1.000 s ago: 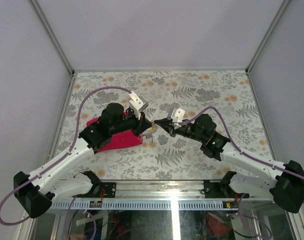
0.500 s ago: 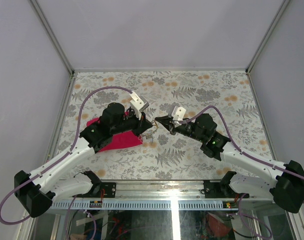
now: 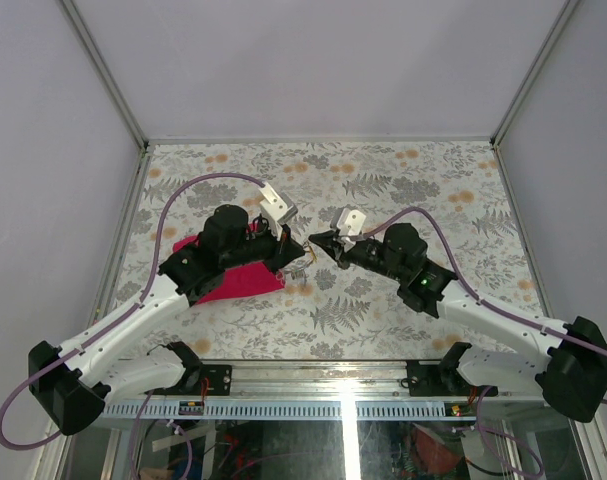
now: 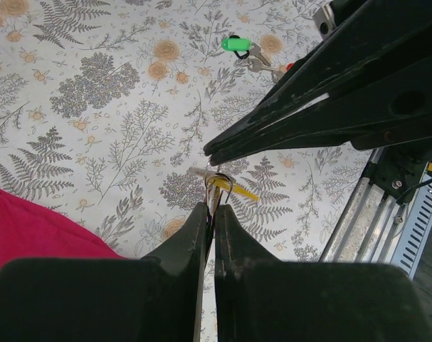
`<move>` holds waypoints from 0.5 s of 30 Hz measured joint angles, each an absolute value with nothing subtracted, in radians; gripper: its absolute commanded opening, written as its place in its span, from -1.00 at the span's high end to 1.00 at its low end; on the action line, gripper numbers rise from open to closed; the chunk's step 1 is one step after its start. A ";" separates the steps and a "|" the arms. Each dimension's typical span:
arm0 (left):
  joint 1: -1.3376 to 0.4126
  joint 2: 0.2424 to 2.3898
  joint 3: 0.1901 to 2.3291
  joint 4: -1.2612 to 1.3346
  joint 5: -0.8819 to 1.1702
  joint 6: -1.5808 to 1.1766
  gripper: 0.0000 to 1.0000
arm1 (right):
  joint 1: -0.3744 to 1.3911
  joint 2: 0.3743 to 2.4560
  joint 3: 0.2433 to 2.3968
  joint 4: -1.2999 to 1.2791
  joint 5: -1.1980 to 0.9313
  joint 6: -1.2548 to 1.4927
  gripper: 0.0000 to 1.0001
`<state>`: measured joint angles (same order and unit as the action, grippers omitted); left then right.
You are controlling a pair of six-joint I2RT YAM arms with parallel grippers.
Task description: Put the keys on the keyring
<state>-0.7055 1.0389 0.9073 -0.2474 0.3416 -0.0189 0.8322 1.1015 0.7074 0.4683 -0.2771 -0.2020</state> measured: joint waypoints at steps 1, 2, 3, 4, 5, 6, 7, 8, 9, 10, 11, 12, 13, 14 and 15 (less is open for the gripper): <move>-0.706 1.039 0.907 -0.248 0.344 -0.018 1.00 | 0.832 1.108 0.709 0.468 -0.278 -0.200 0.86; -0.705 1.039 0.907 -0.249 0.348 -0.017 1.00 | 0.832 1.114 0.710 0.468 -0.278 -0.198 0.79; -0.705 1.039 0.907 -0.249 0.353 -0.016 1.00 | 0.832 1.119 0.711 0.467 -0.277 -0.197 0.71; -0.705 1.039 0.907 -0.249 0.359 -0.015 1.00 | 0.832 1.122 0.712 0.464 -0.274 -0.195 0.63; -0.705 1.039 0.907 -0.249 0.363 -0.014 1.00 | 0.832 1.126 0.714 0.461 -0.269 -0.194 0.55; -0.705 1.039 0.907 -0.249 0.369 -0.013 1.00 | 0.832 1.127 0.715 0.460 -0.259 -0.194 0.49; -0.705 1.040 0.907 -0.249 0.376 -0.013 1.00 | 0.832 1.127 0.715 0.460 -0.247 -0.193 0.43; -0.705 1.040 0.907 -0.249 0.381 -0.012 1.00 | 0.832 1.127 0.715 0.461 -0.231 -0.194 0.37; -0.705 1.042 0.907 -0.249 0.385 -0.012 1.00 | 0.832 1.127 0.715 0.461 -0.215 -0.195 0.32; -0.705 1.044 0.907 -0.249 0.388 -0.012 1.00 | 0.832 1.127 0.715 0.460 -0.193 -0.195 0.28; -0.705 1.045 0.907 -0.250 0.390 -0.012 1.00 | 0.832 1.126 0.715 0.461 -0.178 -0.197 0.25; -0.705 1.047 0.907 -0.251 0.391 -0.012 1.00 | 0.832 1.122 0.715 0.460 -0.156 -0.200 0.24; -0.705 1.048 0.907 -0.253 0.393 -0.012 1.00 | 0.832 1.115 0.715 0.459 -0.138 -0.202 0.23; -0.705 1.049 0.907 -0.256 0.394 -0.012 1.00 | 0.832 1.104 0.714 0.456 -0.119 -0.203 0.22; -0.705 1.050 0.908 -0.258 0.395 -0.012 1.00 | 0.832 1.090 0.714 0.453 -0.107 -0.207 0.22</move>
